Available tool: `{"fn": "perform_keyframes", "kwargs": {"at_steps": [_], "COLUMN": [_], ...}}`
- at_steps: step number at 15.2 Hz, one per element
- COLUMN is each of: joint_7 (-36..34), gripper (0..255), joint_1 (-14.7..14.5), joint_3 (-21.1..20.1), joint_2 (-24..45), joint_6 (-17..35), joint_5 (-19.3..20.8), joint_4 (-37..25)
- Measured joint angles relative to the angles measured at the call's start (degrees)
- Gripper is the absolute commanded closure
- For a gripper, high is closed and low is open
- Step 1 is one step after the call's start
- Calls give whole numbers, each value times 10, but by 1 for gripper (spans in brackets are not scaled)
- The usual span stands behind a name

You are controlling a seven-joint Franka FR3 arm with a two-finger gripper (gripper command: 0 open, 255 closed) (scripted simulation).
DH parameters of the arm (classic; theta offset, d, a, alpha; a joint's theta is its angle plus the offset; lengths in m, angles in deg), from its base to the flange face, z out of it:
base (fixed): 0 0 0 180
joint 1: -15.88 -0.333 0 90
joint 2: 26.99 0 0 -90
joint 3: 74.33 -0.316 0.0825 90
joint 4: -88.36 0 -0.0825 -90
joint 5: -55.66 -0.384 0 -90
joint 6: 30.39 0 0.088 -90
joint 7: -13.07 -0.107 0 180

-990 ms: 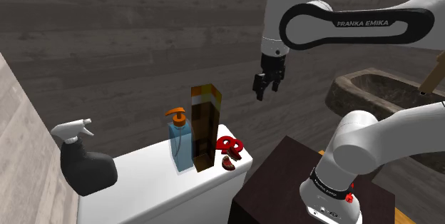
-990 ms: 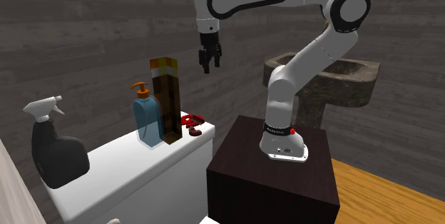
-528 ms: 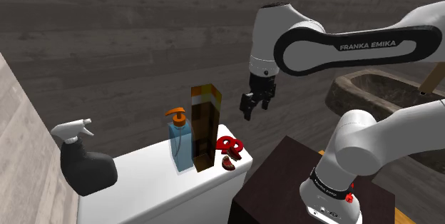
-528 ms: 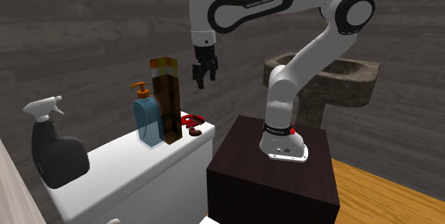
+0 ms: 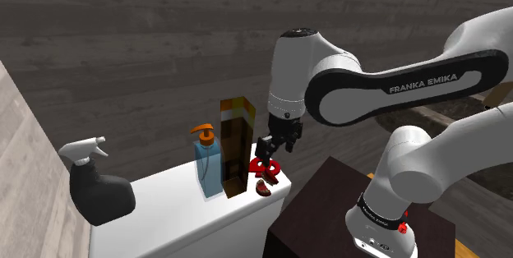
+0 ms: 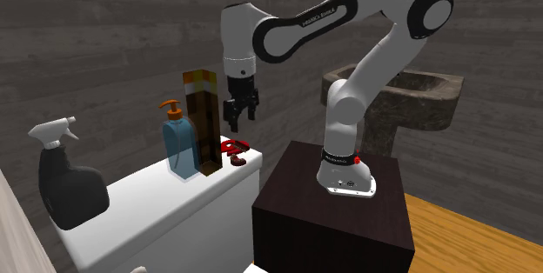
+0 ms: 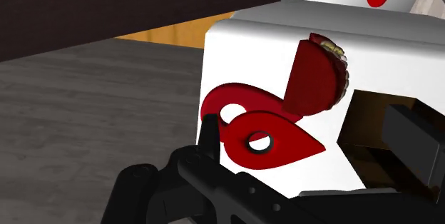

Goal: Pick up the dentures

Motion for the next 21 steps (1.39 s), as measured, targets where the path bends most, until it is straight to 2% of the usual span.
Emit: {"fn": "perform_keyframes", "kwargs": {"at_steps": [3, 10, 11, 21], "joint_7": [-25, -31, -32, -33], "gripper": [0, 0, 255, 255], "joint_1": [-5, -4, -4, -5], "joint_3": [-28, -47, -49, -49], "joint_2": [25, 54, 56, 56], "joint_6": [36, 97, 101, 103], "joint_5": [-11, -19, -19, -19], "joint_4": [4, 35, 37, 38]}}
